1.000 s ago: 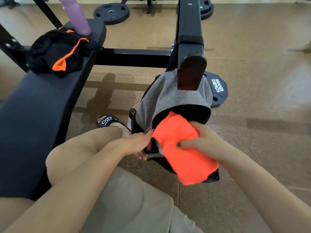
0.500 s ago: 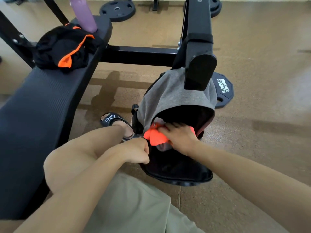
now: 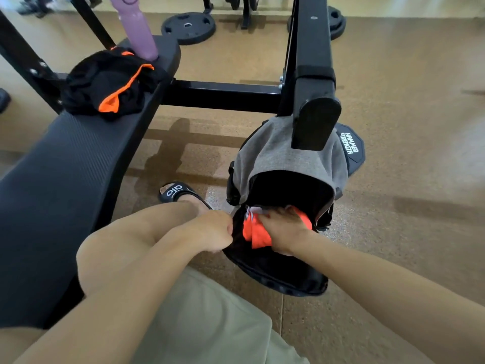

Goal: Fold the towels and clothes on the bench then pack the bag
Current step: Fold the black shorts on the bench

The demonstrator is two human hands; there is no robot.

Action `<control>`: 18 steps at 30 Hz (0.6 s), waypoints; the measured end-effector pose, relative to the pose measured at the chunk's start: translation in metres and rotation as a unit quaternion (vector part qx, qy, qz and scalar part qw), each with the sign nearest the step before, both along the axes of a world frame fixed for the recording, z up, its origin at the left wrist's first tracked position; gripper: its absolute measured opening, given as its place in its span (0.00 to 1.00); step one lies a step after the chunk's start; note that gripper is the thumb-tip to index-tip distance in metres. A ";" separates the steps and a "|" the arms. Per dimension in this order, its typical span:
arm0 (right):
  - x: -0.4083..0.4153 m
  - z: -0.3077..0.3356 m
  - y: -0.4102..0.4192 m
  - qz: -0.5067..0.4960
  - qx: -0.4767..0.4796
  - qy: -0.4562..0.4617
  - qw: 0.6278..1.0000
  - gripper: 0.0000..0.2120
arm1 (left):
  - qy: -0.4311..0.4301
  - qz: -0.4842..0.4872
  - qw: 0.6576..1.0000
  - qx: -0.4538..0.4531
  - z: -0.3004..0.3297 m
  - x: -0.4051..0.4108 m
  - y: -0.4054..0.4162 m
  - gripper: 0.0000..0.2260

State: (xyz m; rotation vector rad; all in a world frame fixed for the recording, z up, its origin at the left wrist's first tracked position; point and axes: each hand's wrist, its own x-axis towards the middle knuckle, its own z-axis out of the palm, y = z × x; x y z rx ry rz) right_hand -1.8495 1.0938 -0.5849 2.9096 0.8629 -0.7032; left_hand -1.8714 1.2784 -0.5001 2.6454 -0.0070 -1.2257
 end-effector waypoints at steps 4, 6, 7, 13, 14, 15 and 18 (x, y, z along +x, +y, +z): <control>0.006 0.057 0.026 -0.059 0.168 0.033 0.983 0.16 | -0.030 0.018 0.999 -0.028 0.019 0.011 0.026 0.12; 0.010 0.086 0.047 -0.086 0.257 0.034 0.962 0.14 | -0.123 0.038 0.991 -0.035 0.041 0.017 0.050 0.07; 0.012 0.099 0.060 -0.089 0.299 0.030 0.950 0.13 | -0.168 0.055 0.984 -0.038 0.053 0.019 0.063 0.06; 0.049 0.139 0.166 -0.119 0.464 0.049 0.876 0.13 | -0.316 0.211 0.924 -0.050 0.089 0.024 0.161 0.06; 0.059 0.138 0.186 -0.127 0.469 0.056 0.872 0.14 | -0.333 0.236 0.912 -0.044 0.088 0.023 0.178 0.07; 0.069 0.137 0.205 -0.130 0.467 0.060 0.873 0.16 | -0.344 0.259 0.902 -0.038 0.084 0.021 0.194 0.07; 0.102 0.132 0.265 -0.102 0.443 0.056 0.889 0.24 | -0.351 0.313 0.882 -0.037 0.066 0.016 0.237 0.13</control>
